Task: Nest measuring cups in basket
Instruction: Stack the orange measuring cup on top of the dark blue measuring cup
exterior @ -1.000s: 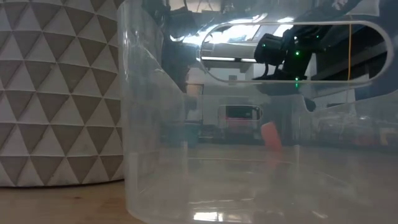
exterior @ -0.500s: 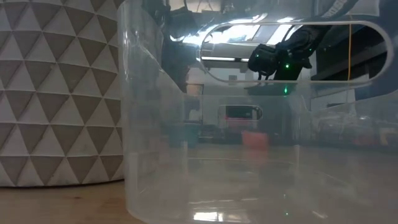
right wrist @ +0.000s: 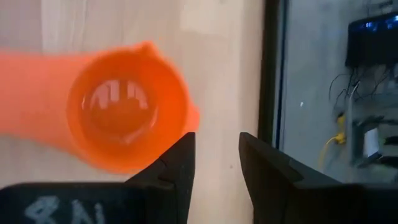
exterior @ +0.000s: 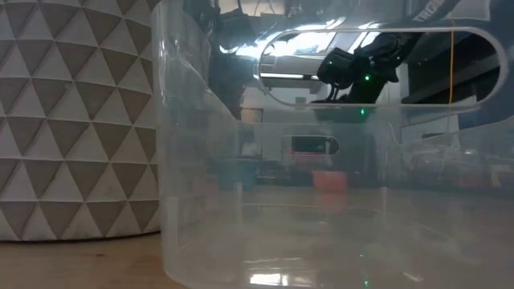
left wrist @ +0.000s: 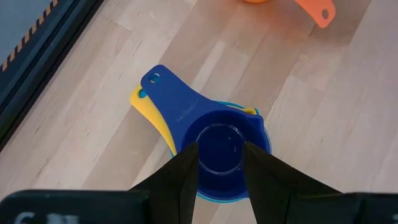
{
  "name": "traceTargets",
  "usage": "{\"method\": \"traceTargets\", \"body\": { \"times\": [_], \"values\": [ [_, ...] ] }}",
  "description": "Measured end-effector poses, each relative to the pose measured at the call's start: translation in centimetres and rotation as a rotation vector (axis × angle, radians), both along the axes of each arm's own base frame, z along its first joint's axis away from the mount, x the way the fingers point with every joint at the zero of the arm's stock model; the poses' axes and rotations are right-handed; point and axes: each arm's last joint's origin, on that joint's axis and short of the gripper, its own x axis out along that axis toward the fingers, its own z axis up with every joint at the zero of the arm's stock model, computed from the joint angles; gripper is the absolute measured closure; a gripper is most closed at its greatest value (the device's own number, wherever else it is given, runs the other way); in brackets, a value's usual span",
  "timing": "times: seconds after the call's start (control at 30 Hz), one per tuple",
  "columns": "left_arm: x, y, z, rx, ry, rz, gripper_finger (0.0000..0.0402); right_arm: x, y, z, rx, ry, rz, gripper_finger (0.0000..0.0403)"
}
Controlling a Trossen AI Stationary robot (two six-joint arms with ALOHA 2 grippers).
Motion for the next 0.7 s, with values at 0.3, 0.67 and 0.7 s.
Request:
{"method": "traceTargets", "body": {
  "times": [0.3,0.67,0.7],
  "values": [
    [0.0,0.0,0.0,-0.001,0.000,0.001,0.0286,-0.8,-1.3,0.2,0.208,-0.286,-0.453,0.0273],
    [0.0,0.0,0.0,-0.002,-0.001,0.003,0.0286,-2.8,-3.0,-0.2,0.638,-0.460,-0.690,0.0273],
    [0.0,0.0,0.0,-0.002,-0.001,0.003,0.0286,-2.8,-3.1,-0.2,0.641,-0.464,-0.699,0.0273]
  ]
}}
